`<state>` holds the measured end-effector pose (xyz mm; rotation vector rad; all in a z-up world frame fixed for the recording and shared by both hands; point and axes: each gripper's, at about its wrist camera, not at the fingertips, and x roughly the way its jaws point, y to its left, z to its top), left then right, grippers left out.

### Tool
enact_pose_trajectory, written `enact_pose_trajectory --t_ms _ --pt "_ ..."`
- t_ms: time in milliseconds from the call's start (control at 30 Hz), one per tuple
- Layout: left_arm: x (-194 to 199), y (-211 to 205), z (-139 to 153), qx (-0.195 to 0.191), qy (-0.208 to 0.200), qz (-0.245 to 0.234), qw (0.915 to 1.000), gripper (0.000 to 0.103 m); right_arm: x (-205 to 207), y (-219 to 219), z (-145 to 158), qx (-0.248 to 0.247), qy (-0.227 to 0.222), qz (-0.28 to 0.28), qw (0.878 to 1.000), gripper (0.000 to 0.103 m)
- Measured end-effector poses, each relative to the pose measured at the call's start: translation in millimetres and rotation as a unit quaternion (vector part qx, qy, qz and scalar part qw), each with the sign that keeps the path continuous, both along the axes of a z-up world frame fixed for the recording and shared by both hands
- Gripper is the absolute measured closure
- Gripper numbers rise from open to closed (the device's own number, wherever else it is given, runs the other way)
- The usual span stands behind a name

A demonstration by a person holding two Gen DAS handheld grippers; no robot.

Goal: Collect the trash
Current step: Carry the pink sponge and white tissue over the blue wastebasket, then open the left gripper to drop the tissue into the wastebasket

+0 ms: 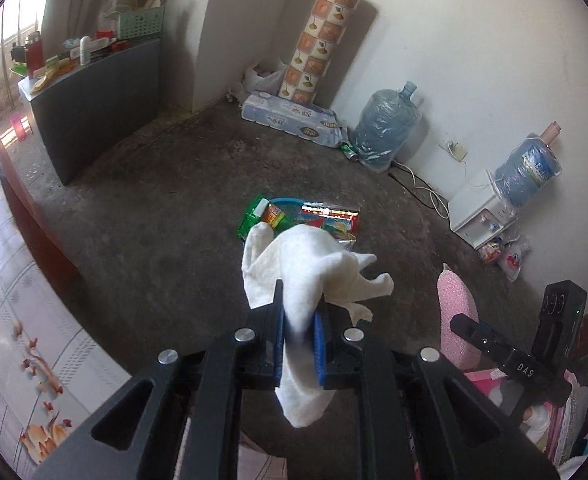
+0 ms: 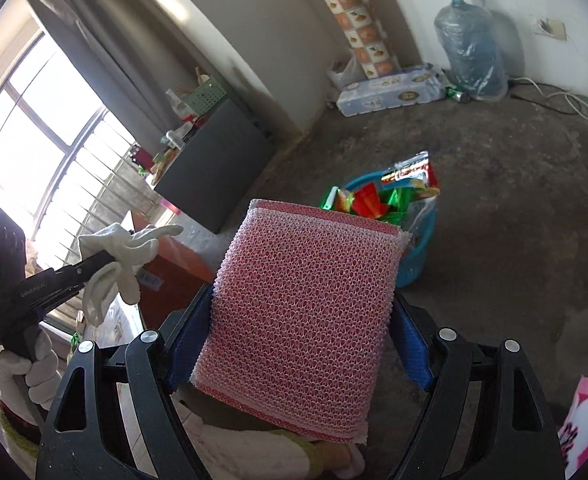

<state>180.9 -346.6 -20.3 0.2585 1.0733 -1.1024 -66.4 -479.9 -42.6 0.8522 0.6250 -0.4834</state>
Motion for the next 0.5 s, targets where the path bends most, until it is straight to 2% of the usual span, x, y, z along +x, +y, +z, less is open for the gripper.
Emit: enact_pose_trajectory --t_ms 267,367,400,433,467,500 --pt "21 -131 -81 0.071 0.066 -0.034 0.9947 0.092 -1 -39 -34 0.037 0.013 -0.047 0.998 0.026" --pt "30 -170 -109 0.081 0.084 -0.030 0.9927 0.092 4 -46 -43 0.044 0.026 -0.050 0.997 0.026" --pt "35 -181 -118 0.081 0.090 -0.027 0.9923 0.088 5 -48 -46 0.044 0.031 -0.052 0.997 0.026" --pt "40 -191 -128 0.081 0.097 -0.020 0.9917 0.078 6 -50 -48 0.044 0.035 -0.053 0.997 0.026" --pt "46 -198 -138 0.076 0.105 -0.010 0.9915 0.072 8 -51 -51 0.045 0.039 -0.053 0.997 0.026" --pt "51 -205 -145 0.071 0.108 0.004 0.9915 0.061 8 -53 -53 0.045 0.043 -0.053 0.997 0.026"
